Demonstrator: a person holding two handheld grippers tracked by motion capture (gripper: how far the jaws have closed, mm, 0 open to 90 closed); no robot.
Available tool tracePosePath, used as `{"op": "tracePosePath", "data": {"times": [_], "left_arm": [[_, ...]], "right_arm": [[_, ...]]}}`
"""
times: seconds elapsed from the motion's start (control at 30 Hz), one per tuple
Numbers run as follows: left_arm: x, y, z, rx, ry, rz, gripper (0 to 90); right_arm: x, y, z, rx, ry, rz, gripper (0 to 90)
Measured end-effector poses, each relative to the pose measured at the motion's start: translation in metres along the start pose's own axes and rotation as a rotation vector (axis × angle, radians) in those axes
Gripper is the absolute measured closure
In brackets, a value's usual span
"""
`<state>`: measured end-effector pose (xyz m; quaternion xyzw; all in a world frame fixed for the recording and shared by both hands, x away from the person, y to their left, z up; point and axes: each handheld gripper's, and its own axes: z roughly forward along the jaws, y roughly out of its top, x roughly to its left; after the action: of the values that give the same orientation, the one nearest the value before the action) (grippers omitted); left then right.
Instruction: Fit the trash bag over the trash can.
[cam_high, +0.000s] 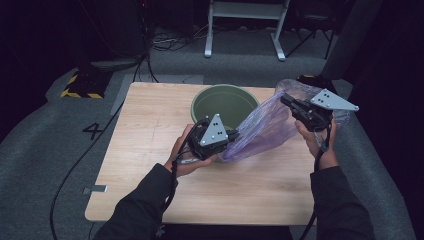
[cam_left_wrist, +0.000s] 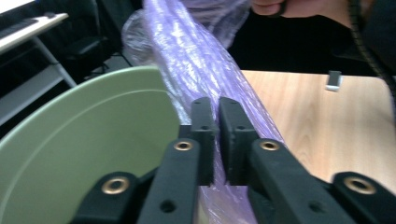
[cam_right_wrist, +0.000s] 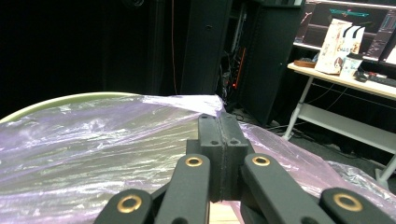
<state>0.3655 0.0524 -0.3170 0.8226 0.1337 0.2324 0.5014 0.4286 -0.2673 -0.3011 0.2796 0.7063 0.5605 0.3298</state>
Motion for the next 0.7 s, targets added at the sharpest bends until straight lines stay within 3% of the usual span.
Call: {"op": "tracePosePath", "data": {"times": [0.2, 0.4, 0.53, 0.57, 0.7], "left_arm": [[0.016, 0.003, 0.002, -0.026, 0.092, -0.023, 89.8], [0.034, 0.006, 0.007, -0.024, 0.143, -0.043, 89.8], [0.044, 0.006, 0.01, -0.011, 0.166, -0.053, 89.8], [0.046, 0.005, 0.01, -0.008, 0.174, -0.057, 89.9], [0.055, 0.001, 0.012, 0.007, 0.19, -0.078, 89.9]], "right_arm": [[-0.005, -0.003, -0.006, -0.011, 0.011, 0.015, 90.0], [-0.006, -0.003, -0.007, -0.005, 0.02, 0.014, 89.6], [-0.003, -0.003, -0.006, 0.015, 0.035, -0.008, 80.3], [-0.001, -0.004, -0.006, 0.022, 0.042, -0.01, 70.0], [0.001, -0.006, -0.007, 0.041, 0.062, -0.016, 59.5]]}}
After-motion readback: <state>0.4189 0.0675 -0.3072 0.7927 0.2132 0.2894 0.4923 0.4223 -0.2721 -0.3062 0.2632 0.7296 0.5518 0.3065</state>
